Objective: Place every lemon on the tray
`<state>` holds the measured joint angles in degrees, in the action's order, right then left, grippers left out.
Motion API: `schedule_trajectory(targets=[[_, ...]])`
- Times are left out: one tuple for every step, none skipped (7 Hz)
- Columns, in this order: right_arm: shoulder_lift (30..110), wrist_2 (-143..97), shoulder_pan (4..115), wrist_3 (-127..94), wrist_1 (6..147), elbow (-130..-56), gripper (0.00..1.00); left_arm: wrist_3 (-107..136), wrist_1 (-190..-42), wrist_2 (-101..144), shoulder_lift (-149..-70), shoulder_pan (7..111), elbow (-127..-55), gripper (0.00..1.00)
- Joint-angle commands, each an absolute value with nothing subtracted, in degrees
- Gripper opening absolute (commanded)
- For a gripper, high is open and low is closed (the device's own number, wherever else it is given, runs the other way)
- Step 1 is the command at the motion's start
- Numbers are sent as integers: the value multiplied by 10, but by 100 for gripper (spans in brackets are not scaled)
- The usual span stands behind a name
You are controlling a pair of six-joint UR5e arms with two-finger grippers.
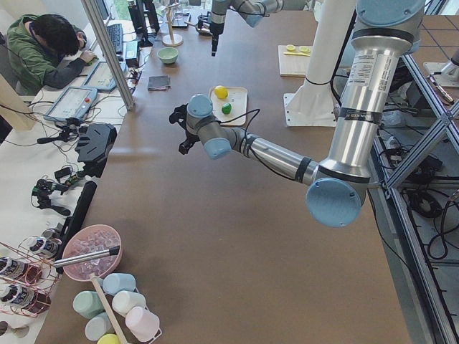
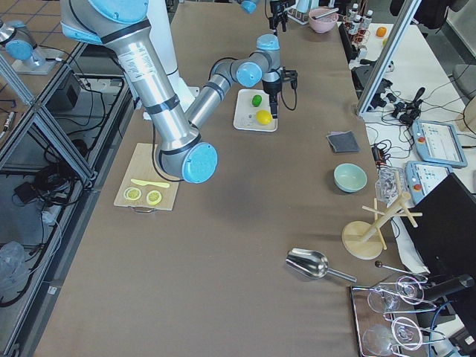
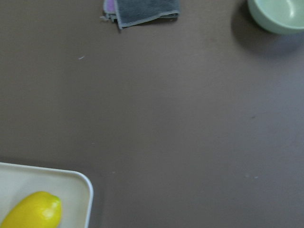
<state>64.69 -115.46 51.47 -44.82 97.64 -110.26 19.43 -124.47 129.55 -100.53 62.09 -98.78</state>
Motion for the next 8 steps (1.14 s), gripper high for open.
schedule_trajectory(targets=[[755,-1249,657,-202,975,-1109,100,31,-1110,1350,-1010,714,-991,100],[819,-1268,716,-95,974,-1110,100,-53,-1044,1368,-1010,769,-991,100],[883,-1279,778,-7,975,-1107,100,-158,-974,1368,-1007,818,-989,100],[925,-1298,824,57,975,-1102,100,-241,-918,1375,-1003,865,-988,100],[971,-1298,860,122,976,-1098,100,-290,-871,1391,-983,899,-984,100],[1014,-1299,887,138,976,-1093,100,-293,-888,1391,-924,903,-982,100],[1038,-1298,899,137,976,-1083,100,-288,-889,1390,-885,902,-969,100],[1041,-1299,903,138,975,-1056,100,-289,-936,1390,-865,906,-954,100]])
